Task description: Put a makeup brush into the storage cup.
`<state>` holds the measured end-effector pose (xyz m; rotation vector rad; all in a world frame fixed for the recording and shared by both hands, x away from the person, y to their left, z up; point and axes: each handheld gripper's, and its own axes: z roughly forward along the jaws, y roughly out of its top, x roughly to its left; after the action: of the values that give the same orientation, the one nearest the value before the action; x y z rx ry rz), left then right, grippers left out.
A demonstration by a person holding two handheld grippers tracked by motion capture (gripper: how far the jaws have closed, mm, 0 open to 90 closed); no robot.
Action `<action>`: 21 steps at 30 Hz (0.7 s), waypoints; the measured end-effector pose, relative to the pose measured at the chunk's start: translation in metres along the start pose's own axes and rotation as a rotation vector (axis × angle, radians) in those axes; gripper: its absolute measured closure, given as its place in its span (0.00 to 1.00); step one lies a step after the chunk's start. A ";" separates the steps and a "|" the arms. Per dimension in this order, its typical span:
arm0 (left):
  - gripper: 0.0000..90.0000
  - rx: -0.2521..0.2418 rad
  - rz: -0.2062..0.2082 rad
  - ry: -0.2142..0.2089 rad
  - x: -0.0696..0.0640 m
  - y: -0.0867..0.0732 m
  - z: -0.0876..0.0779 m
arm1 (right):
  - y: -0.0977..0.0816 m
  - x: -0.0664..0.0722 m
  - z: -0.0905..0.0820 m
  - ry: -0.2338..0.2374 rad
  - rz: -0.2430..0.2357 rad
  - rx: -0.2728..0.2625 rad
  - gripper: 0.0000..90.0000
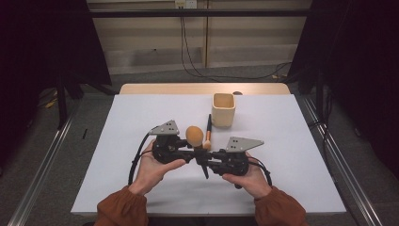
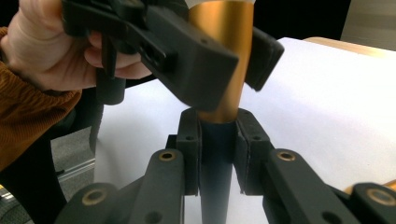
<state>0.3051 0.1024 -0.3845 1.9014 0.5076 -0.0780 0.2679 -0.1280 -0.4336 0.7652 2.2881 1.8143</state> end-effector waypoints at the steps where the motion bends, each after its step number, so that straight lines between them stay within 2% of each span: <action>1: 0.61 -0.003 -0.003 0.002 0.000 0.000 0.000 | 0.000 0.000 0.000 0.001 0.004 0.001 0.84; 7: 0.45 -0.014 -0.006 0.022 0.001 -0.003 0.000 | -0.001 -0.003 -0.002 -0.010 0.008 0.004 0.84; 15: 0.16 -0.053 0.008 0.087 0.001 -0.009 -0.003 | 0.000 -0.007 -0.009 -0.031 0.017 -0.019 0.84; 21: 0.13 -0.075 0.011 0.101 0.001 -0.016 -0.011 | 0.002 -0.009 -0.017 -0.050 0.017 -0.047 0.84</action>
<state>0.2982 0.1173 -0.3946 1.8409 0.5607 0.0441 0.2697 -0.1466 -0.4294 0.8158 2.2069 1.8275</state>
